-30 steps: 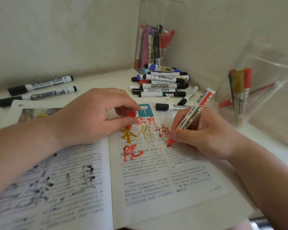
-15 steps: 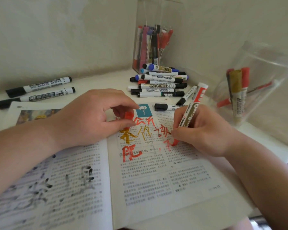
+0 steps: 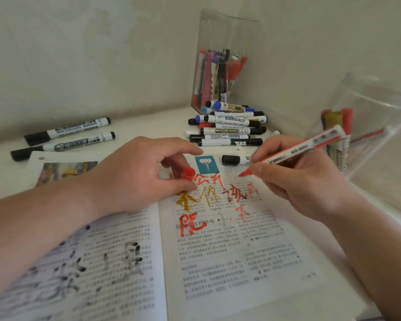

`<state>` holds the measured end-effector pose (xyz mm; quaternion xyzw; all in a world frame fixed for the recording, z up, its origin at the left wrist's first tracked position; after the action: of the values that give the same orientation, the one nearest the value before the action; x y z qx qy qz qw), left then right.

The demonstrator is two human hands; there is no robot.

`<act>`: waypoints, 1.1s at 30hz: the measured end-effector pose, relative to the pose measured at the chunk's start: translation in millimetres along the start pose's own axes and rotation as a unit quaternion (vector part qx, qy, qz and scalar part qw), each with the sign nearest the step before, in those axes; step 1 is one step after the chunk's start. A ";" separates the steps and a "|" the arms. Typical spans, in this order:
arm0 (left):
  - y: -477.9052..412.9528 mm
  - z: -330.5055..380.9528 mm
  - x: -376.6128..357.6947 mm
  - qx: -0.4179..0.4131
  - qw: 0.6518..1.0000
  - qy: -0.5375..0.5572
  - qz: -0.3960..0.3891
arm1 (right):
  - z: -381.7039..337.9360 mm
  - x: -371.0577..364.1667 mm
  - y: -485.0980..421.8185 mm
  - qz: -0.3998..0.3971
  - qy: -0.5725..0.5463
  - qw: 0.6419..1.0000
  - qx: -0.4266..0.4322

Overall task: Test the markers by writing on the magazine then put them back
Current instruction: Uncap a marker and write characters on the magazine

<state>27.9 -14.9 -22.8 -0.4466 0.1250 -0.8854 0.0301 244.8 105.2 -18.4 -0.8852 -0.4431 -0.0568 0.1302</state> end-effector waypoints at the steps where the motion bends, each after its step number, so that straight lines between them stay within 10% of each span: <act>1: -0.3 0.1 0.8 0.008 1.000 0.004 -0.001 | -7.2 -1.4 -6.3 -0.003 0.003 1.000 0.015; 8: -3.3 -3.0 4.9 0.054 0.998 0.029 0.008 | -48.2 -33.2 -69.4 -0.138 -0.005 0.990 0.001; 15: -6.4 -6.5 3.3 0.055 0.997 0.060 0.005 | -13.9 -43.0 -69.5 -0.030 0.066 0.996 0.058; 33: -5.0 -3.9 -0.2 0.057 0.989 0.137 0.004 | -0.4 -57.6 -68.2 -0.083 0.110 0.989 0.045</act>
<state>25.2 -9.3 -24.0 -0.3180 0.0786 -0.9439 0.0413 155.7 99.9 -18.1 -0.8269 -0.5001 -0.1448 0.2125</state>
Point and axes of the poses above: each hand's wrist, its own y-axis away from the middle knuckle, its own x-axis out of the back of the hand, z = x × y, the point moved 3 cm from there along -y, towards the middle knuckle, and after that the axes turned 7 degrees about -z, right-handed, at the moved point
